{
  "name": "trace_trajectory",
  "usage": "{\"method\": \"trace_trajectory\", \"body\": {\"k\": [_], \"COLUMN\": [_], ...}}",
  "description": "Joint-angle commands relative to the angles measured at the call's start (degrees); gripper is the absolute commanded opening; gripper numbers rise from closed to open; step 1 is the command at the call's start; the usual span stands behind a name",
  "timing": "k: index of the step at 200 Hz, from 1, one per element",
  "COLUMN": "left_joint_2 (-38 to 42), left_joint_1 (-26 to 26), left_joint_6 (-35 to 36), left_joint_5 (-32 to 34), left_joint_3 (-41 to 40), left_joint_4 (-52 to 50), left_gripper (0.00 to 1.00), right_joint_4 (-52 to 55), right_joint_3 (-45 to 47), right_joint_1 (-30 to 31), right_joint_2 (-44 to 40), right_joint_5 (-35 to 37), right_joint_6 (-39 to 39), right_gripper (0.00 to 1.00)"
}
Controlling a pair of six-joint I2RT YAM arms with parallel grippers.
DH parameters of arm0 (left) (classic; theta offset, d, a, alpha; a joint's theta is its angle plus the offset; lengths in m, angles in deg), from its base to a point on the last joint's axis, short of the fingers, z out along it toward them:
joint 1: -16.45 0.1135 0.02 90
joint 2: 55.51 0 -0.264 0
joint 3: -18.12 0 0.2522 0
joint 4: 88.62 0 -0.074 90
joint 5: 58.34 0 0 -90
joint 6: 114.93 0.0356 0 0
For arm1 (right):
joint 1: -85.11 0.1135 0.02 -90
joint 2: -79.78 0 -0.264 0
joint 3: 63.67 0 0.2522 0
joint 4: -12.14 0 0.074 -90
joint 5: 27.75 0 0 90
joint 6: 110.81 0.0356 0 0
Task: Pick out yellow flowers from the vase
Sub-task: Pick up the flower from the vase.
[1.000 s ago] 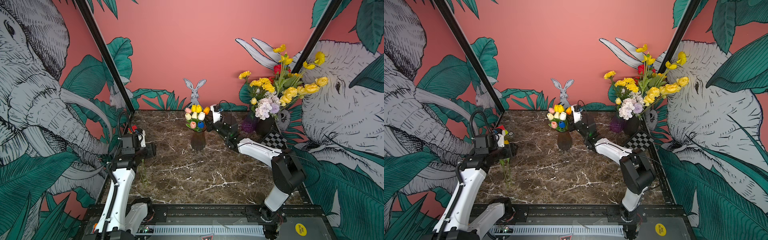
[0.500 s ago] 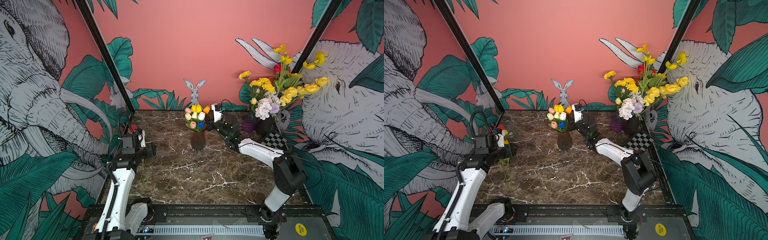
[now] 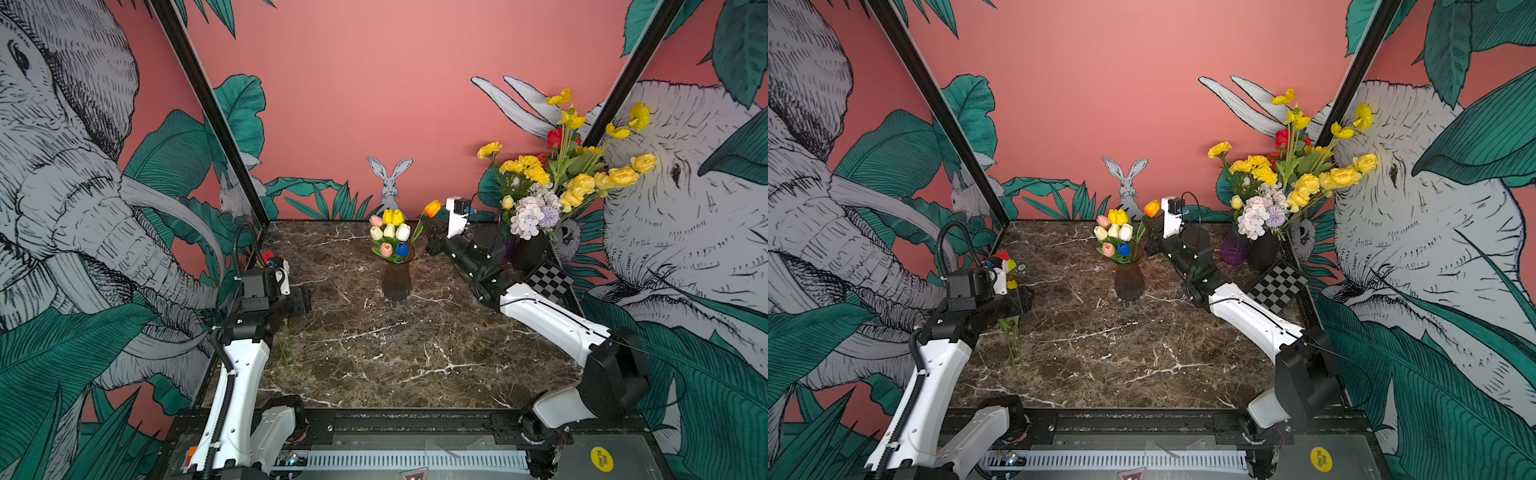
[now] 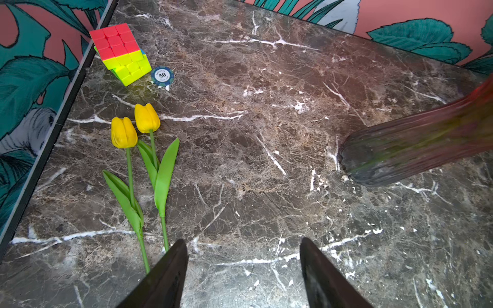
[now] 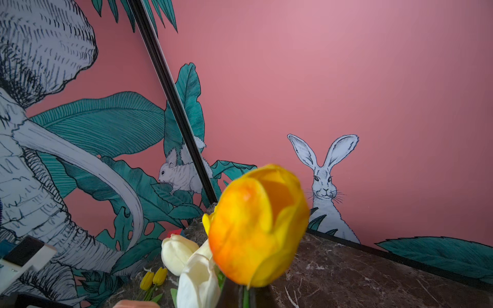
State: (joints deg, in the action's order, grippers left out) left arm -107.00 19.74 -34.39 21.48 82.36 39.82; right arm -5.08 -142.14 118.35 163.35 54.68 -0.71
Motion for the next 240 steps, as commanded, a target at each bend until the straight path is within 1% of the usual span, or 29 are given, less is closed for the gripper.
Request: {"method": "trace_trajectory", "body": {"k": [1,21,52,79,86,92,111,123,149,160,165,168,180,192,208,224,240], "left_joint_2": [1.49,2.28,4.44,6.23,7.02,7.61,8.46,8.69,8.21,7.23,6.86,6.49,5.2,3.57,0.52,-3.01,-6.71], "left_joint_1": [-0.15,-0.21,-0.3,-2.28,-4.1,-6.67,-18.08,-25.2,-38.16,-42.4,-43.03,-44.98,-46.73,-47.19,-48.07,-50.3,-52.49], "left_joint_6": [-0.08,-0.08,-0.65,-0.8,-0.32,0.29,2.27,2.98,6.78,8.81,9.4,9.62,9.92,8.69,6.31,6.52,6.42], "left_joint_5": [-3.44,-6.65,-12.78,-16.52,-15.94,-14.32,-9.79,-6.63,-3.96,-3.46,-3.47,-3.57,-5.2,-8.01,-10.95,-10.85,-10.9], "left_joint_3": [-0.1,-0.37,-1.73,-2.66,-2.72,-2.37,-0.3,0.29,-0.2,-0.71,-1.03,-1.26,-2.37,-3.69,-5.0,-4.89,-4.41], "left_joint_4": [0.81,2.33,6.4,10.5,11.15,11.22,11.31,13.12,18.87,21.36,22.52,23.35,27.17,31.54,37.44,38.98,39.92], "left_gripper": [0.7,0.7,0.7,0.7,0.7,0.7,0.7,0.7,0.69,0.69,0.68,0.68,0.67,0.66,0.64,0.62,0.61], "right_joint_4": [2.17,4.51,8.94,11.92,12.9,13.71,17.11,19.01,22.61,23.21,23.48,23.61,23.46,22.19,16.15,9.34,8.51], "right_joint_3": [0.27,0.76,2.75,4.13,4.45,4.8,5.59,6.5,9.27,10.63,11.59,11.83,13.74,16.29,21.26,25.42,26.73], "right_joint_1": [-0.63,-0.58,-0.79,-0.96,-0.98,-0.93,-0.99,-0.98,-0.96,-0.98,-0.91,-0.92,-0.97,-0.93,-0.8,-0.16,2.14], "right_joint_2": [-4.45,-8.47,-16.47,-23.47,-25.17,-26.5,-30.37,-32.55,-36.06,-36.91,-37.19,-37.28,-37.67,-37.78,-37.48,-36.35,-35.46], "right_joint_5": [1.36,2.31,6.17,6.47,6.39,6.15,5.53,5.2,2.75,0.66,-0.63,-1.07,-4.05,-7.11,-10.64,-12.94,-12.53], "right_joint_6": [3.06,3.05,2.69,2.08,1.89,1.72,1.02,0.92,2.53,3.85,4.72,4.98,6.75,8.41,13.13,18.35,17.78], "right_gripper": [0.0,0.0,0.0,0.0,0.0,0.0,0.0,0.0,0.0,0.0,0.0,0.0,0.0,0.0,0.0,0.0,0.0]}}
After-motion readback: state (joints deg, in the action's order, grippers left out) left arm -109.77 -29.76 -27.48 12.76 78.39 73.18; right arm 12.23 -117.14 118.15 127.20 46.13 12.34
